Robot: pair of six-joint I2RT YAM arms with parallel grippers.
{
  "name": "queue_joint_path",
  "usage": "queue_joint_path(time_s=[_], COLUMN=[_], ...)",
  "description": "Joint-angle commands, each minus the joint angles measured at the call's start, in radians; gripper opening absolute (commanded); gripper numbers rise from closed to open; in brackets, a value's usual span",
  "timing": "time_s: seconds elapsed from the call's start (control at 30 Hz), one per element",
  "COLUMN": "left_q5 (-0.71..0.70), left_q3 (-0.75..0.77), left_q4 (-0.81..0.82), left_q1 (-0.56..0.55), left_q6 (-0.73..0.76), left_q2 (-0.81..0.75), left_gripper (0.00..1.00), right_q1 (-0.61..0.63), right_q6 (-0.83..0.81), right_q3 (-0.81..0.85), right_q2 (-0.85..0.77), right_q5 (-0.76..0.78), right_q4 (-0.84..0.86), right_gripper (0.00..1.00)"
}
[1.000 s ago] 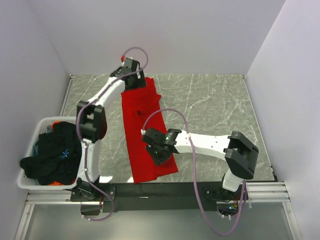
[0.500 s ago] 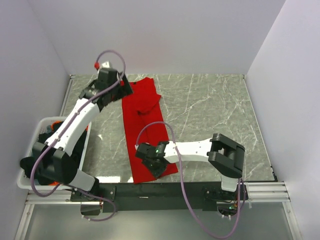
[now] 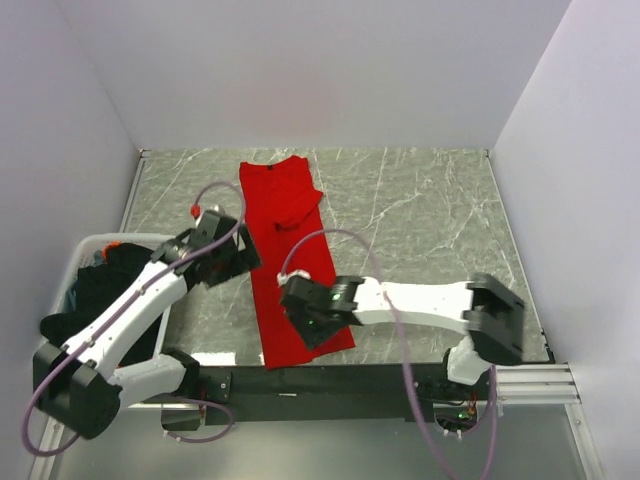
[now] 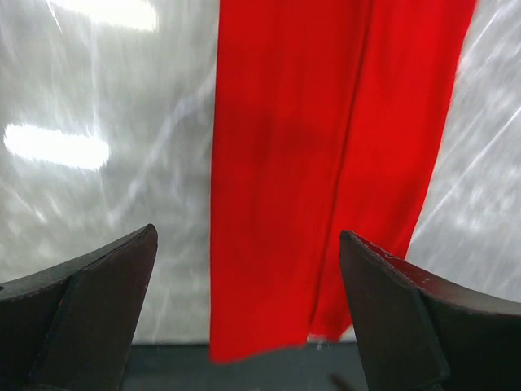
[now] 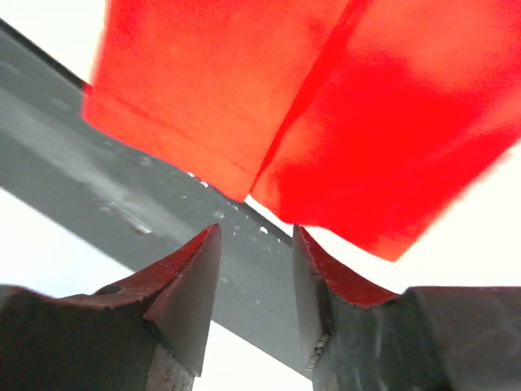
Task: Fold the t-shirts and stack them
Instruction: Fold the tshirt
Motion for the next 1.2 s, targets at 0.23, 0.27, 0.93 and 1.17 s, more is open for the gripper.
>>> queue_joint_path(time_s=[0.23,0.27,0.93,1.17], left_q5=[0.161,0.165,0.273,0.297], left_q3=[-0.257,-0.267,-0.403,-0.415], left_q4=[-0.071,-0.071,0.083,0.106], left_q1=[-0.108,-0.117,-0.335,-0.387], left_q6=[-0.216,-0.222,-0.359,-0.366], left_q2=[-0.110,-0.104,0.048,0.097], left_gripper=[0.98,0.98,0.73,0.67], right_q1=[-0.313,-0.348,-0.361,-0.350], right_q6=[0.150,0.153,0.161,0.149], right_q3=[-0.340,-0.362,-0.479,-0.491], right_q2=[-0.344,-0.361,-0.217,-0.176], right_q5=[0.013,-0.008,-0.237,-0.263], right_q4=[0.045,0.077,0.237,0.241], right_gripper=[0.51,0.51,0.48,0.45])
